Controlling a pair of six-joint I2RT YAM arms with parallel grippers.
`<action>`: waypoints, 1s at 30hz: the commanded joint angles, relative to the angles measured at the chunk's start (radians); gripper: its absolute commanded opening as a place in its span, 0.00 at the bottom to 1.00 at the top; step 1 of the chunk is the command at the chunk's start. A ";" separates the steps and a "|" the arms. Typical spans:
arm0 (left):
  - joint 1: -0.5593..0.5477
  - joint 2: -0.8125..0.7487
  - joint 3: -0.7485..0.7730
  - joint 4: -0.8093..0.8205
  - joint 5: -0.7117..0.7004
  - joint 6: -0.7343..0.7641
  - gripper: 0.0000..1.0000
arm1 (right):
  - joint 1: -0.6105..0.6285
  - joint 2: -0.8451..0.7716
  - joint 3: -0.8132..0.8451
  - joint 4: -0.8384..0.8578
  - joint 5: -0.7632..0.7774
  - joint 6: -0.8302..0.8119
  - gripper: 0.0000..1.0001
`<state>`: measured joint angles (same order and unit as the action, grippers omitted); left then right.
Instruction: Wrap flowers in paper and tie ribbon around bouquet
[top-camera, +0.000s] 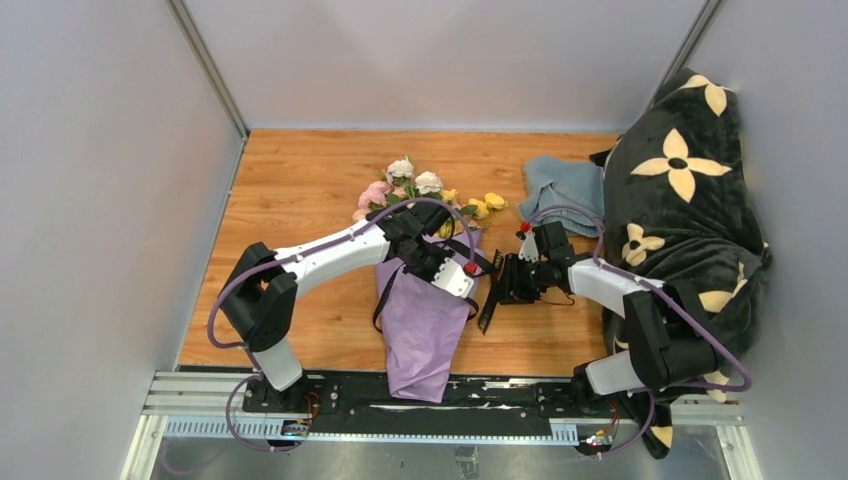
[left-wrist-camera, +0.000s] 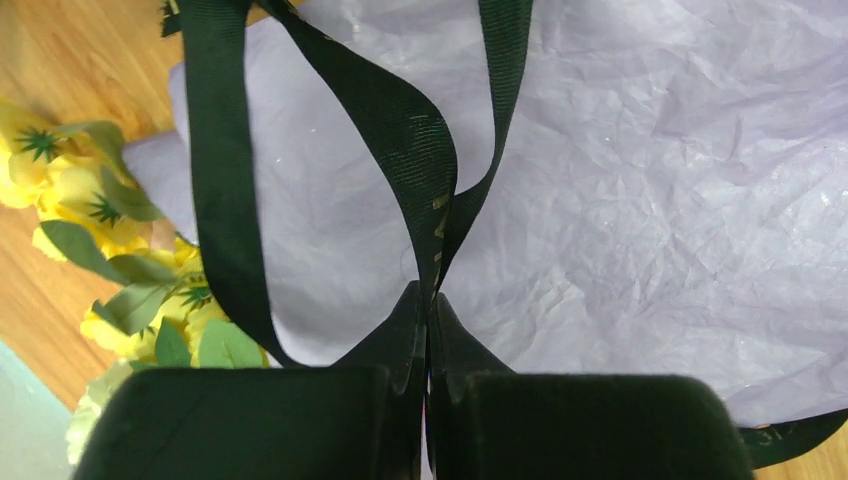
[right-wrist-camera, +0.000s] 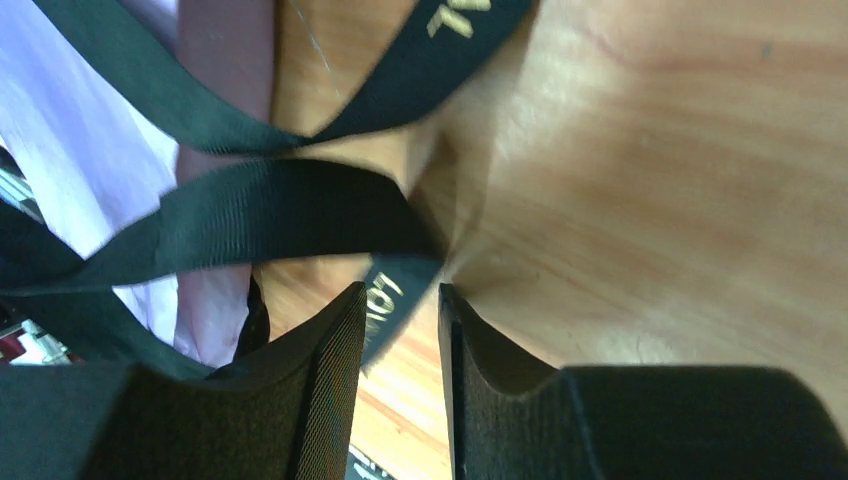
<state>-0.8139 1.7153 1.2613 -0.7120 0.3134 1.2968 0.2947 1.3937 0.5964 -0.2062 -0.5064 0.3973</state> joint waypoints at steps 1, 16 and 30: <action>-0.002 -0.037 0.020 -0.001 0.023 -0.065 0.00 | 0.008 0.069 0.007 0.097 0.060 0.025 0.37; 0.049 -0.130 0.129 -0.022 0.043 -0.401 0.00 | 0.012 -0.142 0.010 0.142 0.107 -0.050 0.00; 0.098 -0.161 0.092 0.029 0.177 -0.471 0.00 | 0.121 -0.240 0.140 0.140 -0.014 -0.190 0.25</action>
<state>-0.7162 1.5764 1.3674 -0.7139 0.4274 0.8566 0.4057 1.0859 0.7345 -0.0364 -0.4808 0.2726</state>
